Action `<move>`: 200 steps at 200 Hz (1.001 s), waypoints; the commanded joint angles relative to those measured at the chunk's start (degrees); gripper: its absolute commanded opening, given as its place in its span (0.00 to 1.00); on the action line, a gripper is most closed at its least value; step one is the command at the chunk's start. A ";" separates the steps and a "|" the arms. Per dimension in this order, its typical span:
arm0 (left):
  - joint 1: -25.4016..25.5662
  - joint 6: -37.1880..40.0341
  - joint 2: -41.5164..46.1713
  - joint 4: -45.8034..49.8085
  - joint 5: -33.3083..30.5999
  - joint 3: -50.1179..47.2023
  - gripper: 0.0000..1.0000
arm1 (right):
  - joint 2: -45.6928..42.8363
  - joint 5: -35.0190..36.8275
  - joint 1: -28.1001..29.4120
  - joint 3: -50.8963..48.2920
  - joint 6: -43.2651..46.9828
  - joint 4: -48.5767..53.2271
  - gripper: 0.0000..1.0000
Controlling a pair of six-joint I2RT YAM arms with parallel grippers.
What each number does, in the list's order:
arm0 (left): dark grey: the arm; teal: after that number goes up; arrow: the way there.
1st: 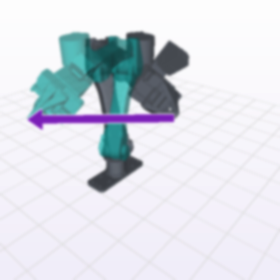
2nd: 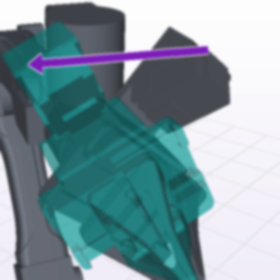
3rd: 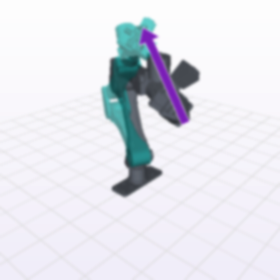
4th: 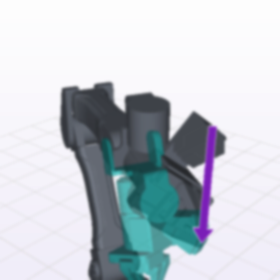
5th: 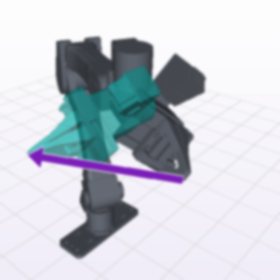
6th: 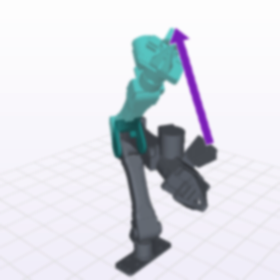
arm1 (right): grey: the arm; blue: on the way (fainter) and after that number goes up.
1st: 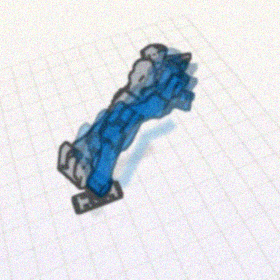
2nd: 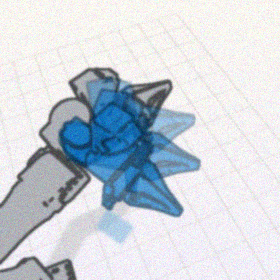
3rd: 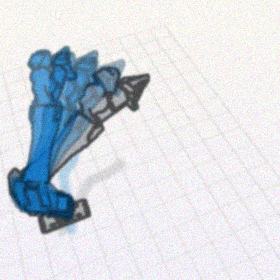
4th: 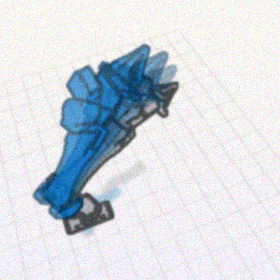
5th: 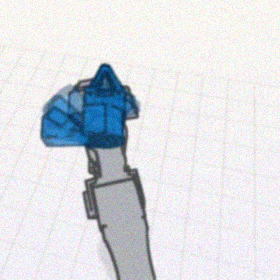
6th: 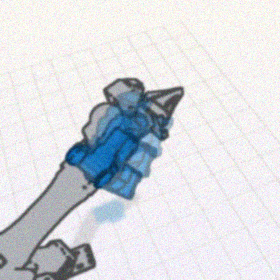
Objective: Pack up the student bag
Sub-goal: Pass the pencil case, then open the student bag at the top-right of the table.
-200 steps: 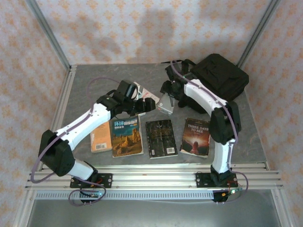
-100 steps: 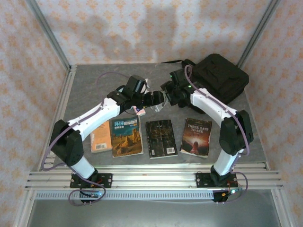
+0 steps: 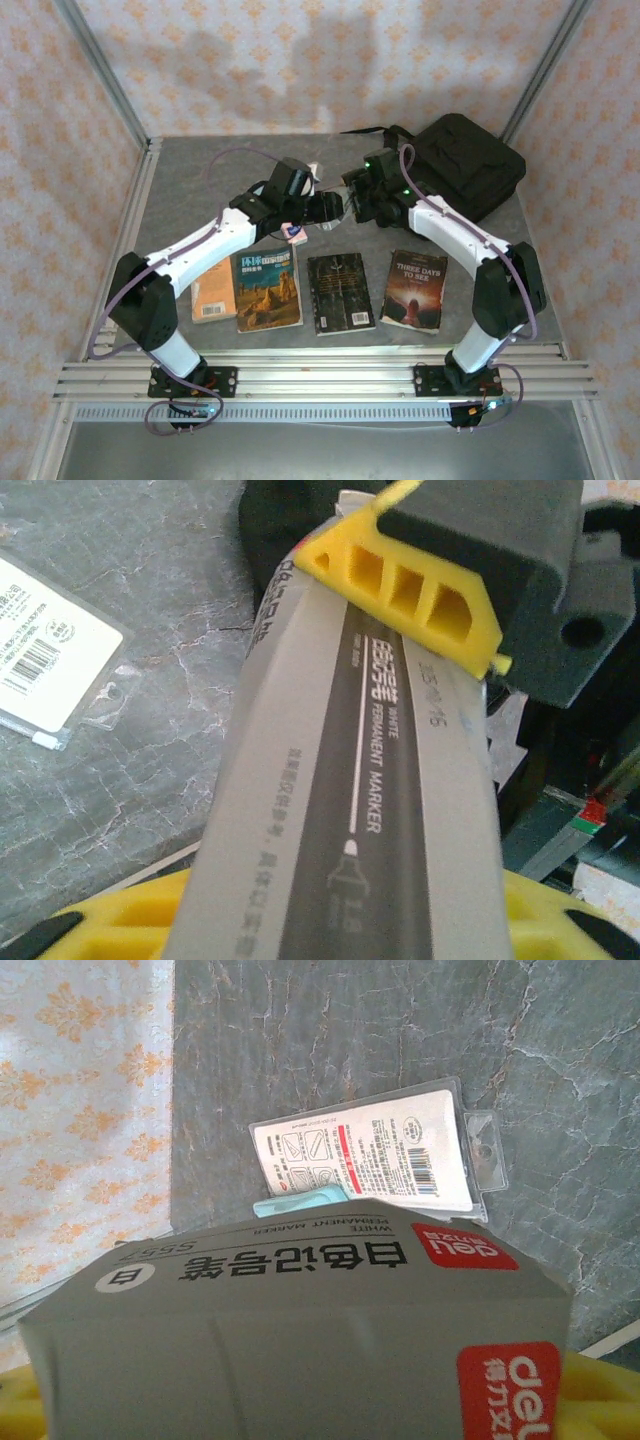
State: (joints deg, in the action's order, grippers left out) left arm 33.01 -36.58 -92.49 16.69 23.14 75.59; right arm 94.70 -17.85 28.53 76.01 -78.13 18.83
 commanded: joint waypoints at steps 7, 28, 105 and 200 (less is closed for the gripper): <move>-0.02 -0.33 2.54 -2.80 -2.54 -0.80 0.33 | -3.01 0.86 0.91 -0.07 -1.19 -2.53 0.76; -0.03 -0.51 2.92 -2.89 -2.61 -0.97 0.29 | -3.78 2.13 0.91 0.20 0.23 -1.49 0.84; -1.84 -0.07 8.02 6.32 -9.07 -0.51 0.30 | -7.57 12.47 -2.49 6.59 25.52 13.61 1.00; -5.40 4.54 16.20 11.52 -4.04 -3.53 0.38 | 9.38 9.69 -18.52 17.53 69.04 23.83 0.66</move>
State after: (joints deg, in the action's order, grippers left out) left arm 28.08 -34.54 -78.04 27.86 17.61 73.56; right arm 96.99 -2.83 10.66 88.53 -23.57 36.42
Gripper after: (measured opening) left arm 0.372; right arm 0.661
